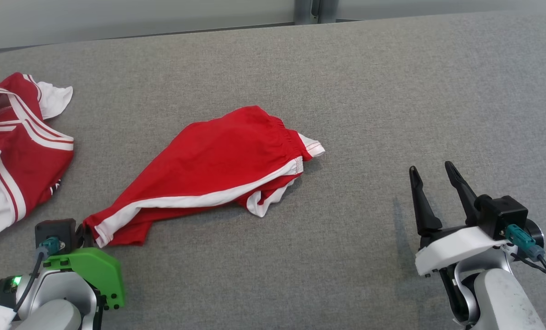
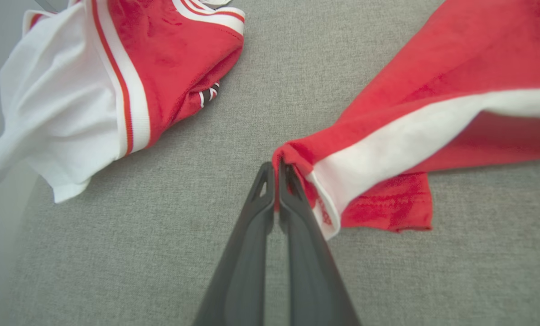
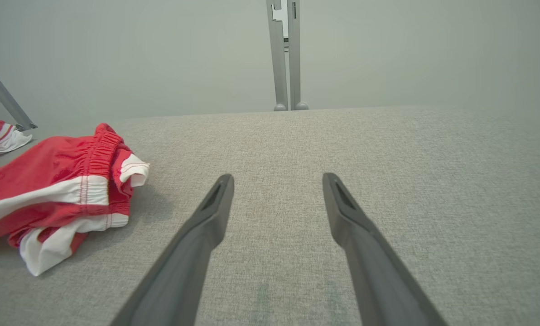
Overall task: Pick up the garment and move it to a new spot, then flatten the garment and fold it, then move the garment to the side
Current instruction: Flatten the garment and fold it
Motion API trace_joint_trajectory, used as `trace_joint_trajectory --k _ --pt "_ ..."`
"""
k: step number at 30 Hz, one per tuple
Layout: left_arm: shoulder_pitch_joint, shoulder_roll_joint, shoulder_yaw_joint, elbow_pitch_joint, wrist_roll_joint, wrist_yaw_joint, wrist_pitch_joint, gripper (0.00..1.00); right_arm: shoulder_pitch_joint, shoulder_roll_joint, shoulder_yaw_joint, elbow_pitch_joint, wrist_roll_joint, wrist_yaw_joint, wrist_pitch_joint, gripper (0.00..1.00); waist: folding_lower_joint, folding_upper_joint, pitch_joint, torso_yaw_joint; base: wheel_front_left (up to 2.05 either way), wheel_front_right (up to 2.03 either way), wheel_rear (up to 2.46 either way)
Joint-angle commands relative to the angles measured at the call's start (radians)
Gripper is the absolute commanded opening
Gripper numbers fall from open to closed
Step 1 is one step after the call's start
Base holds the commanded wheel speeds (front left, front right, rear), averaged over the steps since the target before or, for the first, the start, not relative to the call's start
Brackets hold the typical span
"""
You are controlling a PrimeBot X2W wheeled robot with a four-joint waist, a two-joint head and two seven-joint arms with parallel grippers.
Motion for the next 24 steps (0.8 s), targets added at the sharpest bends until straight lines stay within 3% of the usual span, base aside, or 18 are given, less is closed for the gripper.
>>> trace_joint_trajectory --k 1,2,3,9,14,17,19,21,22,24 --pt "0.015 -0.009 -0.002 0.005 0.002 -0.01 -0.016 0.0 0.008 -0.002 0.0 -0.004 -0.004 0.0 0.002 1.0 0.0 0.0 -0.003 0.002 0.0 0.0 0.0" --pt "0.015 -0.016 0.004 0.01 0.003 -0.012 -0.034 0.28 0.009 -0.002 0.001 -0.005 -0.004 0.0 0.004 1.0 0.0 0.0 -0.004 0.003 0.0 0.0 0.0" --pt "0.019 -0.023 0.006 0.019 -0.004 -0.016 -0.041 1.0 0.01 -0.002 0.002 -0.007 -0.004 0.0 0.005 1.0 0.0 0.0 -0.005 0.004 0.0 0.0 0.0" --pt "0.04 -0.049 0.043 0.032 -0.032 -0.011 -0.1 1.0 0.02 -0.002 0.006 -0.011 -0.004 0.0 0.012 1.0 0.0 0.0 -0.013 0.01 0.0 0.0 0.0" --pt "0.097 -0.079 0.124 -0.008 -0.069 -0.023 -0.244 1.0 0.026 -0.002 -0.001 -0.014 -0.004 0.0 0.021 1.0 0.0 0.0 -0.025 0.022 0.0 0.0 0.0" --pt "0.13 -0.114 0.178 -0.031 -0.093 -0.062 -0.329 1.0 0.036 -0.002 -0.009 -0.019 0.004 0.0 0.028 1.0 0.0 0.0 -0.033 0.036 0.0 0.0 0.0" --pt "0.155 -0.171 0.243 -0.048 -0.085 -0.115 -0.361 1.0 0.029 -0.002 -0.012 -0.021 0.03 0.0 0.039 1.0 0.0 0.0 -0.038 0.054 0.0 0.0 0.0" --pt "0.162 -0.19 0.264 -0.05 -0.071 -0.136 -0.366 1.0 0.022 -0.002 -0.009 -0.021 0.038 0.0 0.044 1.0 0.0 0.0 -0.04 0.061 0.0 0.0 0.0" --pt "0.161 -0.252 0.35 -0.084 -0.012 -0.186 -0.368 1.0 0.008 -0.001 0.005 -0.023 0.043 0.0 0.059 1.0 0.0 0.0 -0.039 0.077 0.0 0.0 0.0" --pt "0.185 -0.327 0.426 -0.113 0.061 -0.253 -0.366 1.0 -0.007 -0.002 0.02 -0.021 0.045 0.0 0.081 1.0 0.0 0.0 -0.039 0.093 0.0 0.0 0.0"
